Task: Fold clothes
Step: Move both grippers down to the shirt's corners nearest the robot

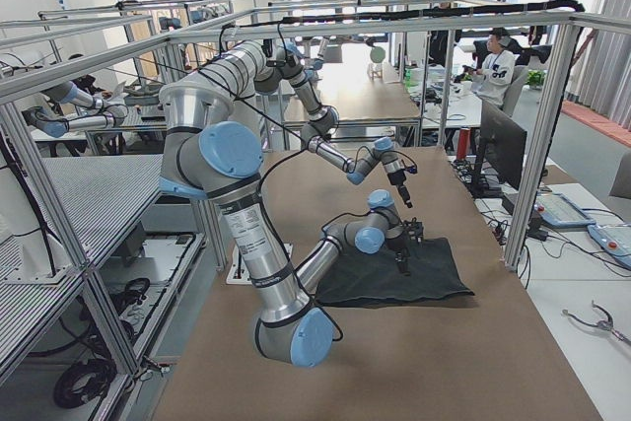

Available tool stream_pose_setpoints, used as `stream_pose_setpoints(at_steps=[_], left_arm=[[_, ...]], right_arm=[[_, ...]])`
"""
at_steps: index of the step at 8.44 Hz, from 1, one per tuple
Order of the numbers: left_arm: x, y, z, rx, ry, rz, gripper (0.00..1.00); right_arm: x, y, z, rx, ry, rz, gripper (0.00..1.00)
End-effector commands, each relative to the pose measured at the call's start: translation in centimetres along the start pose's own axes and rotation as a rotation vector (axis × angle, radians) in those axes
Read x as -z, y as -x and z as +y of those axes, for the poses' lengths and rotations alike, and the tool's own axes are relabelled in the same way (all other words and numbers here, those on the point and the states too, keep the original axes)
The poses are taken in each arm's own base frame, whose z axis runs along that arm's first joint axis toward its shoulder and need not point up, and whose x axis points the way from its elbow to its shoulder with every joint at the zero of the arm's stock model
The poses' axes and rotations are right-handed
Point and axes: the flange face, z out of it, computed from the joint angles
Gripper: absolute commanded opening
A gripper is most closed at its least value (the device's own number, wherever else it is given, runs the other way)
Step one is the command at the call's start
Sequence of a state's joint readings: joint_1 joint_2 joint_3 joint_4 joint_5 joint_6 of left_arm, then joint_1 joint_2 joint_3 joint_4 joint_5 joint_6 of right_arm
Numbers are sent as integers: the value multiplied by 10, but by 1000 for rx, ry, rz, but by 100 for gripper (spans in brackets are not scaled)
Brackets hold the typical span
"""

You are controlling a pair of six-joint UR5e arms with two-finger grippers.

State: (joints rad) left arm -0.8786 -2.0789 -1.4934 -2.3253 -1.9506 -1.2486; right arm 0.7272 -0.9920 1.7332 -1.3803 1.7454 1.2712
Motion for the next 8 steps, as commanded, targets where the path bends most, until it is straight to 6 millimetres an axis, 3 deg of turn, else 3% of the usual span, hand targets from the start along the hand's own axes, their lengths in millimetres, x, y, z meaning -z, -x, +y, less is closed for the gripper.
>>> stream_pose_setpoints(at_steps=[1, 3, 4, 6, 8], left_arm=[[57, -17, 126, 216, 14, 92, 95], [68, -15, 207, 332, 66, 86, 95], [63, -17, 243, 386, 80, 73, 95], [43, -36, 323, 365, 90, 59, 95], [15, -52, 361, 384, 87, 29, 95]], right_arm=[[23, 10, 89, -260, 39, -106, 93], [9, 15, 160, -395, -21, -216, 92], [10, 17, 182, -467, -25, -262, 92], [7, 15, 200, -541, -37, -267, 93], [7, 15, 200, -541, -40, -265, 93]])
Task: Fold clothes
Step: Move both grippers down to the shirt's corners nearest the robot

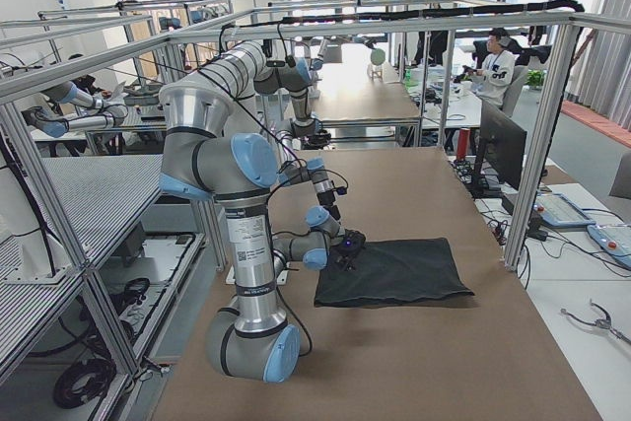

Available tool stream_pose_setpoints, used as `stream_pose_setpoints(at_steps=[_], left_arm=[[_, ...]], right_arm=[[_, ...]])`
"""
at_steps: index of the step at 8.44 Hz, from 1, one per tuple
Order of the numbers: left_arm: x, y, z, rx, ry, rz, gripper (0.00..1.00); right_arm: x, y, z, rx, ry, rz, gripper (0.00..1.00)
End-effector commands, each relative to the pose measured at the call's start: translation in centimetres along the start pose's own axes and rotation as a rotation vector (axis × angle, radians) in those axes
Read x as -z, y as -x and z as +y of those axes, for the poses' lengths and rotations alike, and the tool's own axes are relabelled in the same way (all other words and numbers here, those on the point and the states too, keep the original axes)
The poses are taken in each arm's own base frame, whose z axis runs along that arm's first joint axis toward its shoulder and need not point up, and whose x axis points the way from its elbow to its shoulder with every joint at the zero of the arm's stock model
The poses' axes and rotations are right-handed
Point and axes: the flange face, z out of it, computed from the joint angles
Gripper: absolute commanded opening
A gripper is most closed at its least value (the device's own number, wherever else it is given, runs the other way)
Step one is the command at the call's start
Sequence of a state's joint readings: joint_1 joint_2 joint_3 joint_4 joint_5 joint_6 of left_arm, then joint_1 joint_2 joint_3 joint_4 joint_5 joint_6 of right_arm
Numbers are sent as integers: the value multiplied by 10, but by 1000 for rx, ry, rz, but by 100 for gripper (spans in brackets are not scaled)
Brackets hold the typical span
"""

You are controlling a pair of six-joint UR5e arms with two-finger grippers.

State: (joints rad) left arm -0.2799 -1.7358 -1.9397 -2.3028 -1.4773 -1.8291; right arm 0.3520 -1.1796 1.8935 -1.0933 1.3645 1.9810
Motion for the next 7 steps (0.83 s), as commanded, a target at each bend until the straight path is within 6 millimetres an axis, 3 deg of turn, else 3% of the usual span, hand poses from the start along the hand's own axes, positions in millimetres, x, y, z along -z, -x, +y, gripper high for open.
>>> stream_pose_setpoints(at_steps=[1, 2, 5, 6, 7], left_arm=[[-49, -6, 51, 32, -13, -26, 95], [-58, -10, 66, 37, -3, -24, 95], [-59, -14, 69, 41, 4, -19, 95], [-58, -16, 70, 51, 3, -15, 88], [-57, -17, 69, 61, -5, -9, 48]], right_arm=[[-1, -6, 2, -12, -9, 3, 93], [-2, -7, 1, -11, -9, 4, 93], [-2, -9, 0, -11, -11, 7, 93], [-2, -10, 0, -10, -11, 8, 93], [-3, -12, -1, -9, -14, 12, 93]])
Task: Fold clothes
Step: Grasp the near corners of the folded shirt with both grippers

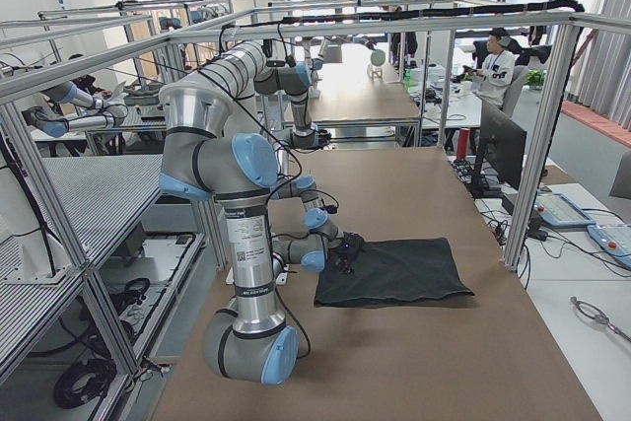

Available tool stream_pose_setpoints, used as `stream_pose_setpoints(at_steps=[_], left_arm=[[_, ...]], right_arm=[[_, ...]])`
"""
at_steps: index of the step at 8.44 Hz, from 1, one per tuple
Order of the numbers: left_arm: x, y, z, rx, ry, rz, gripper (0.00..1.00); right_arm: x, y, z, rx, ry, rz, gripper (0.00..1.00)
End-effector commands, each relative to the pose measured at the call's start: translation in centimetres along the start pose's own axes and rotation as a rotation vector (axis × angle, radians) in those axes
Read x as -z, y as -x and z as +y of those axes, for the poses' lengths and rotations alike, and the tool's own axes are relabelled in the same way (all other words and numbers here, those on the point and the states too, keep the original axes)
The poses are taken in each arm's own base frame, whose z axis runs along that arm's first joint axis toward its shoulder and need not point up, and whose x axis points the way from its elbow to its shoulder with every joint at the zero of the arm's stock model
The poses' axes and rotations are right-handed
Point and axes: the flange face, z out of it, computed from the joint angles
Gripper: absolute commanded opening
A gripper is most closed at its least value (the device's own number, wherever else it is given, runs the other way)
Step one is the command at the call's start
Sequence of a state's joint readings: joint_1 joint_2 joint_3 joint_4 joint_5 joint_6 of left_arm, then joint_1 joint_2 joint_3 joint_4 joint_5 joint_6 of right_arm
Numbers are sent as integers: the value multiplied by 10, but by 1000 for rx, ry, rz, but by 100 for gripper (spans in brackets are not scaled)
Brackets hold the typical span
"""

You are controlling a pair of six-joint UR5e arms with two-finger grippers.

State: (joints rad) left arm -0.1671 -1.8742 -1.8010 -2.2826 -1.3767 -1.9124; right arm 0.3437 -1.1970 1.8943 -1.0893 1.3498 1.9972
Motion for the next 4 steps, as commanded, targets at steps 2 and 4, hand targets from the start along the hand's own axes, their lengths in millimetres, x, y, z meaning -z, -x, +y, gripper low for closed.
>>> stream_pose_setpoints(at_steps=[2, 4], left_arm=[[2, -1, -2, 15, -16, 8, 0], [1, -1, -1, 14, -15, 7, 0]], right_arm=[[-5, -16, -2, 9, -13, 32, 92], [-12, -43, 11, 11, 0, 84, 91]])
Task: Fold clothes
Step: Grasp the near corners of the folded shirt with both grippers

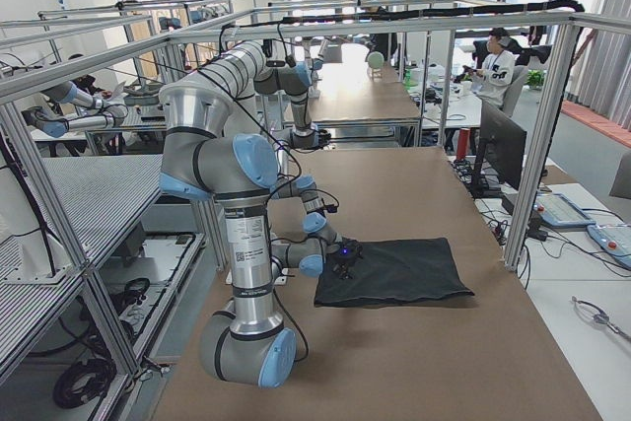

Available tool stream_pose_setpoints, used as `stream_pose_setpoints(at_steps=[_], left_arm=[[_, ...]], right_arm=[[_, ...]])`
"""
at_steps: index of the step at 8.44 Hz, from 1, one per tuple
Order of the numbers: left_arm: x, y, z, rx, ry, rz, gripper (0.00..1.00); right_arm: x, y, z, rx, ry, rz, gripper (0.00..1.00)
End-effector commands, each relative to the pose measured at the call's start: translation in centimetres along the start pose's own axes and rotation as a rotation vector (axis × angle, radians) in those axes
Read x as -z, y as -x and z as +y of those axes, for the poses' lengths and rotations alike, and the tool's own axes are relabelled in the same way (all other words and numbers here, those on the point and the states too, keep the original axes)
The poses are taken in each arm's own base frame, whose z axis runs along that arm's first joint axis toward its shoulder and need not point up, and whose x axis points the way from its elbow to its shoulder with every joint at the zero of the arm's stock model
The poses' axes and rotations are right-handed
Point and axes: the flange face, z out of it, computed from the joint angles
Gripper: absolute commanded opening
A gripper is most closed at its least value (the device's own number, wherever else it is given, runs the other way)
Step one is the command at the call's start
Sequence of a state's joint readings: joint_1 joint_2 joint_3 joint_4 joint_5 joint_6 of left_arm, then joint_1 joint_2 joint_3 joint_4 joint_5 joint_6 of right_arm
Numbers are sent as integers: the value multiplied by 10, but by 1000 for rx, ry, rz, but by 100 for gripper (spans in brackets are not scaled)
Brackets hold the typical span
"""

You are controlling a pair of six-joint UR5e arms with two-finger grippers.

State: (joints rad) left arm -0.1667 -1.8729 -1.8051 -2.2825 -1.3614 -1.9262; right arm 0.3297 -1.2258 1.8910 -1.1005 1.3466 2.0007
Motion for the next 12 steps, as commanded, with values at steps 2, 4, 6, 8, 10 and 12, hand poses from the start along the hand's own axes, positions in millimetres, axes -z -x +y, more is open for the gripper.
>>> stream_pose_setpoints(at_steps=[2, 4, 6, 8, 10, 12], left_arm=[[-2, 2, 0, -1, -3, -3, 0], [-1, 1, -1, -7, -3, -1, 0], [0, -1, 0, -8, -2, 3, 0], [1, -1, 0, -8, -2, 3, 0], [1, -1, -1, -8, -5, 4, 0], [2, -1, -2, -8, -12, 7, 0]], right_arm=[[-14, -44, 36, 2, 1, 156, 91], [-17, -54, 51, 2, 14, 181, 91], [-23, -62, 56, 16, 6, 215, 91], [-41, -69, 64, 21, -6, 240, 92], [-43, -61, 57, -21, -21, 229, 88], [-40, -47, 58, -85, -22, 207, 71]])
